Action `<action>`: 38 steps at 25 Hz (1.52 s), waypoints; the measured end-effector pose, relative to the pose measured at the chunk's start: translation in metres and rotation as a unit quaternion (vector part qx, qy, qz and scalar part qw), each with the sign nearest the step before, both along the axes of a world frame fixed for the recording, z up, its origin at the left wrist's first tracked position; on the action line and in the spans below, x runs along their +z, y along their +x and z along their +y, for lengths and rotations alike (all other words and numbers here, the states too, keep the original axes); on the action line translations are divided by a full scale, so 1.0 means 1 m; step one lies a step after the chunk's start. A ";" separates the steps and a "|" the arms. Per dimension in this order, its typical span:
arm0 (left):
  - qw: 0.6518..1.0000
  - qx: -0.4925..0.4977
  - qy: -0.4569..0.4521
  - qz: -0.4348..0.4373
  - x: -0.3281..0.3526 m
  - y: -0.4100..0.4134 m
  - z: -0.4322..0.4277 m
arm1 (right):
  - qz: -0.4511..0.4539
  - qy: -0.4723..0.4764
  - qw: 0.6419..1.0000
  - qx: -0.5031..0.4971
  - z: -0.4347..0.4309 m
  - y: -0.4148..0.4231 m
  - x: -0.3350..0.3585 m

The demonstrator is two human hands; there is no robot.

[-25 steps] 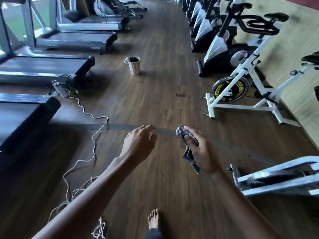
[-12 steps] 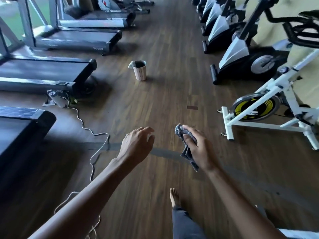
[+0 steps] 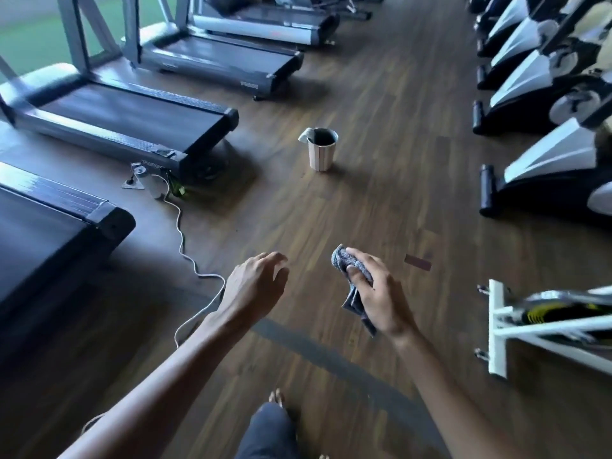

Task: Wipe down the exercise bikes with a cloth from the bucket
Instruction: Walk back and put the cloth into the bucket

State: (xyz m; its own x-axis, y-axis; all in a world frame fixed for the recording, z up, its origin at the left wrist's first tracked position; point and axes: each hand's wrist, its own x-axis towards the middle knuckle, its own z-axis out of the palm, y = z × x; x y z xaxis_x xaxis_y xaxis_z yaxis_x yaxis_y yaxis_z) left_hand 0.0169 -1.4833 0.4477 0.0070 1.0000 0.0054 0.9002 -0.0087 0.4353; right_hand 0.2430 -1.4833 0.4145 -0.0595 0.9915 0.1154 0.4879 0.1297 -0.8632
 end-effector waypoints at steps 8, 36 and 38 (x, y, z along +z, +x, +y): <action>1.000 0.010 -0.010 -0.012 -0.014 -0.074 0.247 | 0.004 0.001 1.000 0.008 0.254 -0.086 -0.012; 0.986 -0.156 -0.057 0.018 -0.118 -0.087 1.117 | 0.020 -0.006 0.990 -0.142 1.068 -0.125 -0.135; 0.981 -0.179 -0.076 0.010 -0.160 -0.084 1.189 | 0.020 -0.017 0.982 -0.186 1.133 -0.129 -0.179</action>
